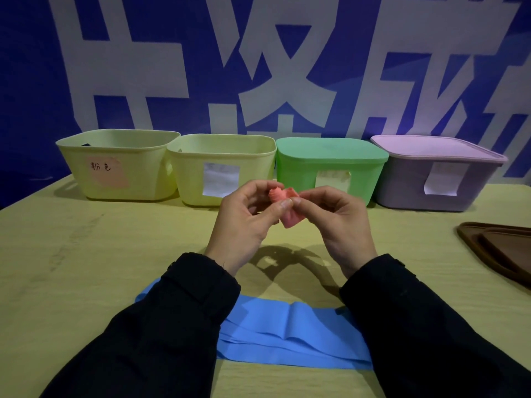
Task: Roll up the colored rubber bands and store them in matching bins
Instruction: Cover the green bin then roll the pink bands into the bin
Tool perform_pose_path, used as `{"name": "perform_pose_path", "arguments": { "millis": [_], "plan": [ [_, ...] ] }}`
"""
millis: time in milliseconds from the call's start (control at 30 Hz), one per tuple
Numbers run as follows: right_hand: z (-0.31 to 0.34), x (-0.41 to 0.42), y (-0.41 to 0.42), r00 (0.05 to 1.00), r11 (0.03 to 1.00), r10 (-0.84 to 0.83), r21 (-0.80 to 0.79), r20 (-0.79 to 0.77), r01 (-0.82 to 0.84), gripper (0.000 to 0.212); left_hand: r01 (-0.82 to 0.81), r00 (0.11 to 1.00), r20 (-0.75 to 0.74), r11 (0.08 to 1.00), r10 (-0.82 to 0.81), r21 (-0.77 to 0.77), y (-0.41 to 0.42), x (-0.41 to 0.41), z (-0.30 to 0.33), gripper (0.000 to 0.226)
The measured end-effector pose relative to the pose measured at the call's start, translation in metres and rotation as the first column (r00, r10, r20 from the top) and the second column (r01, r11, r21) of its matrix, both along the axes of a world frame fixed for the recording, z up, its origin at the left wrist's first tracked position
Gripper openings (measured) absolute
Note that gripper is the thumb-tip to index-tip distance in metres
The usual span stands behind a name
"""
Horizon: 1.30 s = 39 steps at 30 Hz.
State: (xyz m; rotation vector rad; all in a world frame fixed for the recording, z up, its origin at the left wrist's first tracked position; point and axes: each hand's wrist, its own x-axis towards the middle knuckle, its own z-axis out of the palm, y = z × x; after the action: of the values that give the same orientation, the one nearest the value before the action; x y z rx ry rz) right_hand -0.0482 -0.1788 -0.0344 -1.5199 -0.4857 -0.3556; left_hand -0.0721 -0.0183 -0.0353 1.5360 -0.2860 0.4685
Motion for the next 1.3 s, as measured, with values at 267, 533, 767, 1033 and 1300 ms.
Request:
{"name": "perform_pose_path", "arguments": {
  "millis": [267,533,767,1033,1300],
  "plan": [
    [0.001,0.001,-0.002,0.991,0.999,0.046,-0.016,-0.124,-0.049,0.033,0.091,0.996,0.006,0.996,-0.091,-0.024,0.002,-0.003,0.000,0.028],
    [0.001,0.000,0.000,0.987,0.991,0.134,0.028,-0.090,-0.132,0.030,0.172,0.985,-0.011,0.980,-0.174,-0.099,0.005,-0.002,0.000,0.023],
    [0.003,-0.003,0.000,0.993,0.991,0.112,0.078,-0.024,-0.110,0.030,0.027,1.000,-0.006,1.000,-0.027,-0.007,0.002,-0.003,0.001,0.007],
    [-0.002,0.006,-0.002,0.993,0.998,0.061,-0.014,-0.098,-0.063,0.015,-0.014,0.998,-0.056,0.998,0.017,0.057,0.003,-0.002,-0.001,0.007],
    [0.003,0.002,-0.003,0.992,0.993,0.085,-0.073,-0.091,-0.092,0.020,-0.053,0.996,-0.072,0.998,0.055,0.026,0.002,-0.006,0.011,0.011]
  ]
}}
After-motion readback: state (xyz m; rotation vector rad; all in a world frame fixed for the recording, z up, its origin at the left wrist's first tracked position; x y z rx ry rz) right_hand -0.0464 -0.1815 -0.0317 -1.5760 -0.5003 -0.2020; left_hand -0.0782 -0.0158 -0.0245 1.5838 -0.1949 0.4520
